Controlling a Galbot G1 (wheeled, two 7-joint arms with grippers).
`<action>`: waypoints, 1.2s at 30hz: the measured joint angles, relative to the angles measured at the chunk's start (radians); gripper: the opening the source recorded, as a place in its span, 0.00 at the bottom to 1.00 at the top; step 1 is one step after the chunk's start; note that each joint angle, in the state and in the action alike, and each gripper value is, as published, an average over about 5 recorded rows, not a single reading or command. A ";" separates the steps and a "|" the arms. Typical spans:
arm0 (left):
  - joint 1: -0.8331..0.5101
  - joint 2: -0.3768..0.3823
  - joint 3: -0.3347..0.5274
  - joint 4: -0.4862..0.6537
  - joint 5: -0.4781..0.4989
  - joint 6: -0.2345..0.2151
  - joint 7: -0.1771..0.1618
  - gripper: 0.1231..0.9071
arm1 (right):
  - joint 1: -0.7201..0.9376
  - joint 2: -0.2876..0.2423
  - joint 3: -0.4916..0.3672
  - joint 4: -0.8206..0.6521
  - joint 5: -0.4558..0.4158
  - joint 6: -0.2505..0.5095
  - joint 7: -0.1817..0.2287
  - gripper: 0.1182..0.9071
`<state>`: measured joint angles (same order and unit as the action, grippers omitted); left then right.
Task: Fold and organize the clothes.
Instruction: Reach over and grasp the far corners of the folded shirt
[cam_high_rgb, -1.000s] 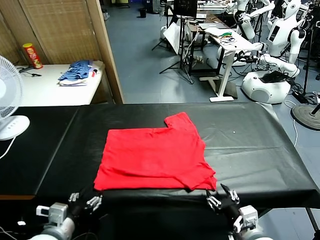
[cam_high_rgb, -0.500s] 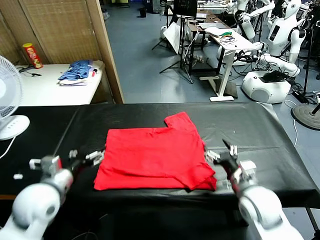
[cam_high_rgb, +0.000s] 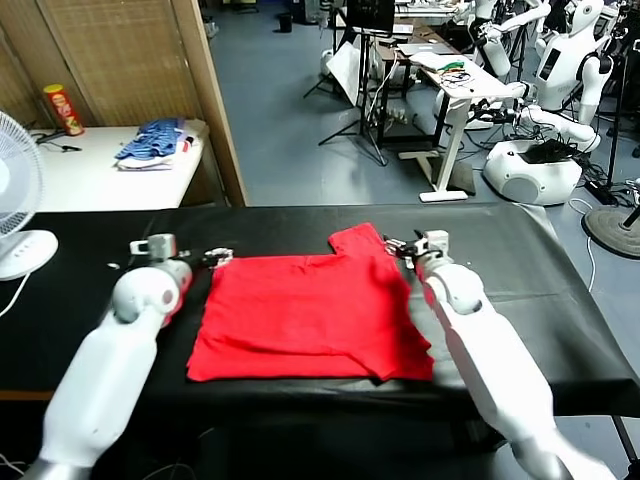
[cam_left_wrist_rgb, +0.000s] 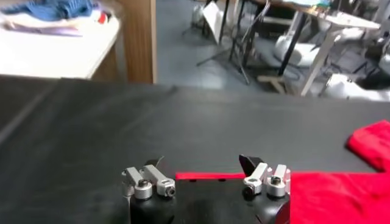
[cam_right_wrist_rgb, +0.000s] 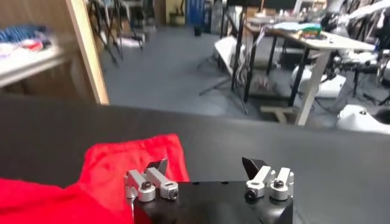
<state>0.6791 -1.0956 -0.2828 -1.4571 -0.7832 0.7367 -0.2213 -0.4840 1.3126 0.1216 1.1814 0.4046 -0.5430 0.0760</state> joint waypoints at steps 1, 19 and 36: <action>-0.005 -0.006 0.005 0.016 0.002 0.000 0.005 0.86 | 0.009 0.008 -0.003 -0.019 -0.005 0.000 -0.005 0.86; -0.020 -0.009 0.018 0.083 0.025 0.000 0.047 0.12 | 0.048 0.077 0.007 -0.148 -0.012 0.003 -0.027 0.10; 0.028 0.021 -0.028 -0.013 0.040 0.000 0.058 0.01 | -0.107 -0.032 0.067 0.118 0.113 0.081 -0.057 0.01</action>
<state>0.7067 -1.0742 -0.3108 -1.4705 -0.7435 0.7369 -0.1638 -0.5905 1.2809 0.1885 1.2992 0.5181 -0.4620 0.0189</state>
